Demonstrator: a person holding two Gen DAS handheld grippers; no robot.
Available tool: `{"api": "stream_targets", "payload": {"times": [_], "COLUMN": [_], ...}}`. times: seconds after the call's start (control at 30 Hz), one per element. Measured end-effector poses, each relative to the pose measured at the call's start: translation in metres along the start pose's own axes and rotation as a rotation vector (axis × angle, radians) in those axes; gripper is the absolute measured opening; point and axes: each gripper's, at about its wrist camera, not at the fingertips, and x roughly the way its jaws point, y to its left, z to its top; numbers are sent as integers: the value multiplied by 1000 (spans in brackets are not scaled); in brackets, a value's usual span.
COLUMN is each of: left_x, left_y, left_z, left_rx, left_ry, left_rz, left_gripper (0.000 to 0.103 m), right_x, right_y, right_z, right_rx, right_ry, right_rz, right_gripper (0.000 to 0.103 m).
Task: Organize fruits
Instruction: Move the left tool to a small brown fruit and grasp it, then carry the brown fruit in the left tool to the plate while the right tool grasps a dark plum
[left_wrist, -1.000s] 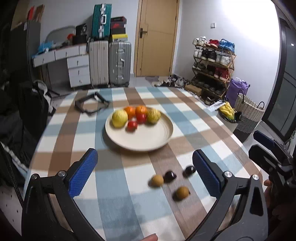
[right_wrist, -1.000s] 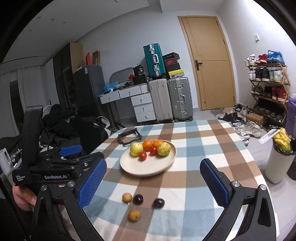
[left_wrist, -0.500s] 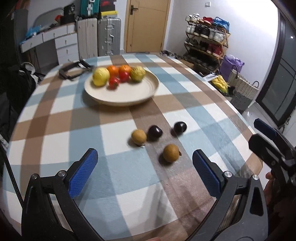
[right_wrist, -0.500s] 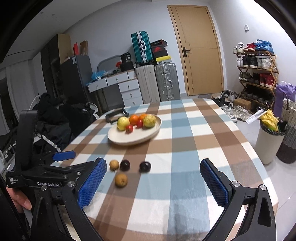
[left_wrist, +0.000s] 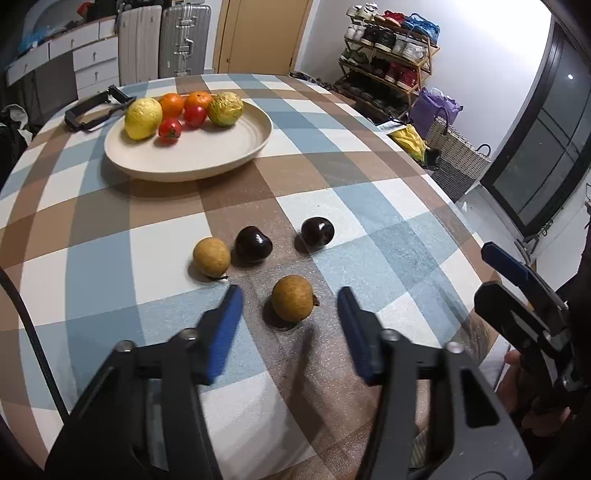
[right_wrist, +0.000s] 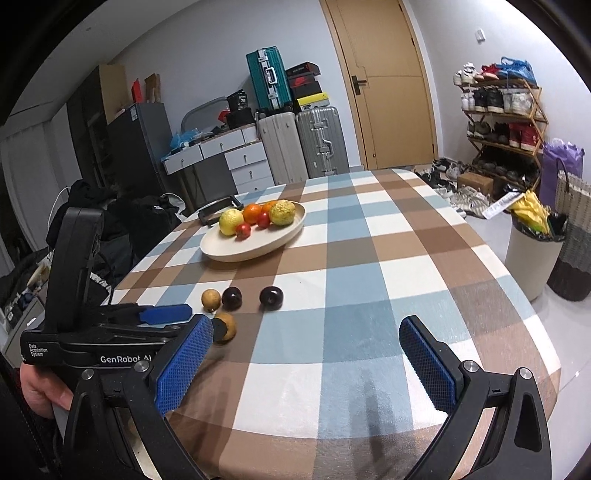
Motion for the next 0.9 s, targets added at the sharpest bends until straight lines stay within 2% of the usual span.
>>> {"api": "stream_targets", "payload": {"times": [0.03, 0.1, 0.37, 0.5, 0.9], "left_x": [1, 5, 4, -5, -44], "left_y": [0, 1, 7, 11, 44], "left_z": [0, 1, 1, 0, 8], "left_rx": [0, -3, -3, -16, -56], "left_ry": [4, 17, 13, -11, -102], "left_rz": [-5, -18, -54, -65, -75], "left_gripper": [39, 25, 24, 24, 24], "right_x": [1, 3, 11, 15, 76], "right_y": [-2, -4, -9, -9, 8], "right_z": [0, -1, -3, 2, 22], "right_rx": [7, 16, 35, 34, 9], "right_ry": [2, 6, 27, 29, 185], "right_rz": [1, 3, 13, 51, 123], "right_gripper": [103, 103, 103, 103, 103]}}
